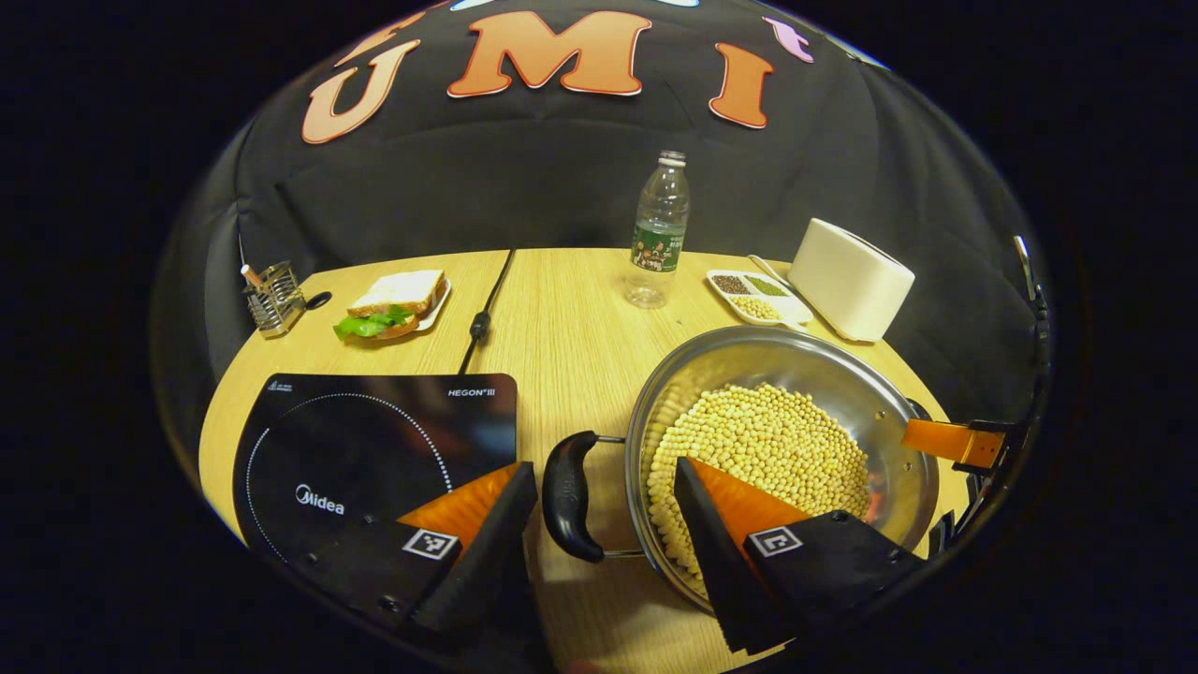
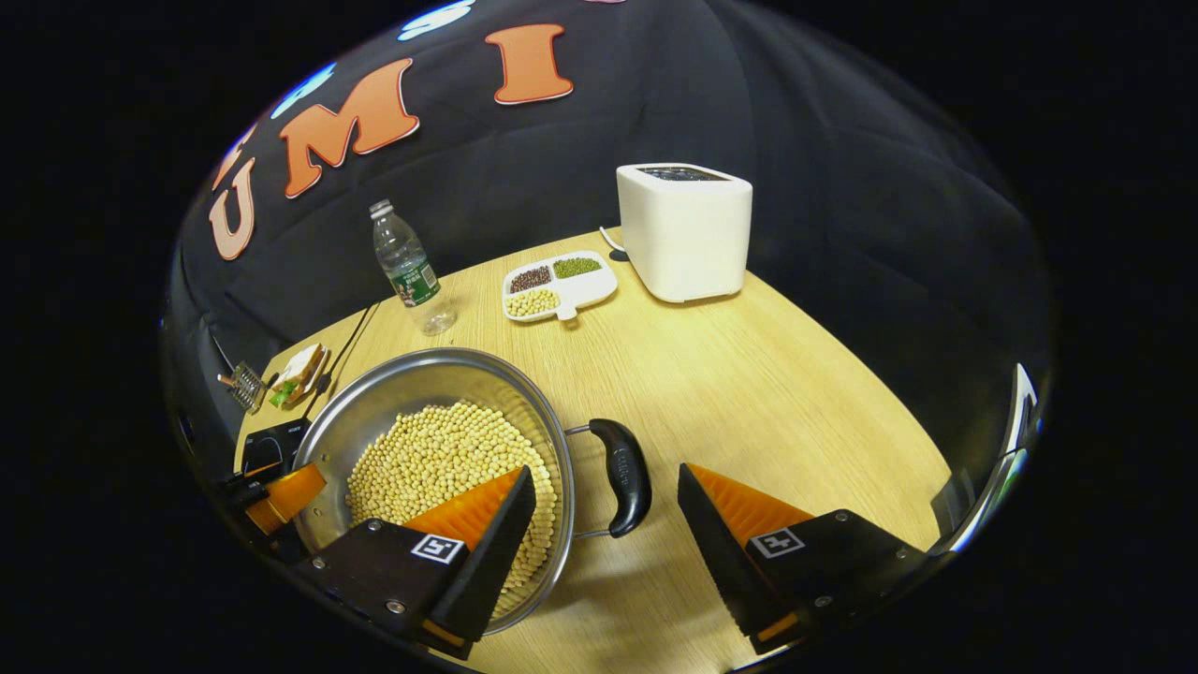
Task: First push the handle of the pot to place it horizontally, then grasp the pot with both hands and set it on the induction cooktop.
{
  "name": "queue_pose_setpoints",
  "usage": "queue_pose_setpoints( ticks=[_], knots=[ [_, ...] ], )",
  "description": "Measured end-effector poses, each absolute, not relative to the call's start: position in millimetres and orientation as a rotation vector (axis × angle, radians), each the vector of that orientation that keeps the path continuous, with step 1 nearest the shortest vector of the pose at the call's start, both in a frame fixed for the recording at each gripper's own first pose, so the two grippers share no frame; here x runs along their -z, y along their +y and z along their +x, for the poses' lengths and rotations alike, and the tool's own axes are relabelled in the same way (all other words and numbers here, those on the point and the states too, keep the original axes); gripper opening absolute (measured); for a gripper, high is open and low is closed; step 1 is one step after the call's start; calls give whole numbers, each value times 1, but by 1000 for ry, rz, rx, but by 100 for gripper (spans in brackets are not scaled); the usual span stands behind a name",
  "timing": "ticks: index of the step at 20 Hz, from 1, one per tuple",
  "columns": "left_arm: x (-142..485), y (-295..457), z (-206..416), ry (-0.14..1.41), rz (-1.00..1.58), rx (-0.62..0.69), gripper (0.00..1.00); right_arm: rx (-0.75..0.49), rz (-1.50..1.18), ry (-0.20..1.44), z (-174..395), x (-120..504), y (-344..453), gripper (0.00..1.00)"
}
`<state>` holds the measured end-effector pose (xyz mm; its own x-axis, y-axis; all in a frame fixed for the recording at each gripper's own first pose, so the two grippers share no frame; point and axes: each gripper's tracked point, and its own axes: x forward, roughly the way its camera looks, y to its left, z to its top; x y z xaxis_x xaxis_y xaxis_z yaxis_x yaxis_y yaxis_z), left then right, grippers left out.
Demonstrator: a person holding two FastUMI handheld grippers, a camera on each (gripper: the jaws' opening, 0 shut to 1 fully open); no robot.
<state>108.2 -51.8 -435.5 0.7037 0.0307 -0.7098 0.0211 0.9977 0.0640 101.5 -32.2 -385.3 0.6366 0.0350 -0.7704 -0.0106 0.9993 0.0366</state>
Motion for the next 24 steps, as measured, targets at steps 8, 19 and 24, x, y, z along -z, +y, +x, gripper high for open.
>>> queue_pose_setpoints(
  ticks=[8, 19, 24],
  knots=[
    [451, -43, 116, 801, 112, -21, 85, -14, 49, 921, 108, 409, -30, 77],
    [447, -53, 106, 875, 34, -46, 52, -18, 63, 890, 110, 401, -28, 41],
    [420, -46, 104, 865, 35, -61, 52, -38, 82, 874, 102, 379, -23, 46]
  ],
)
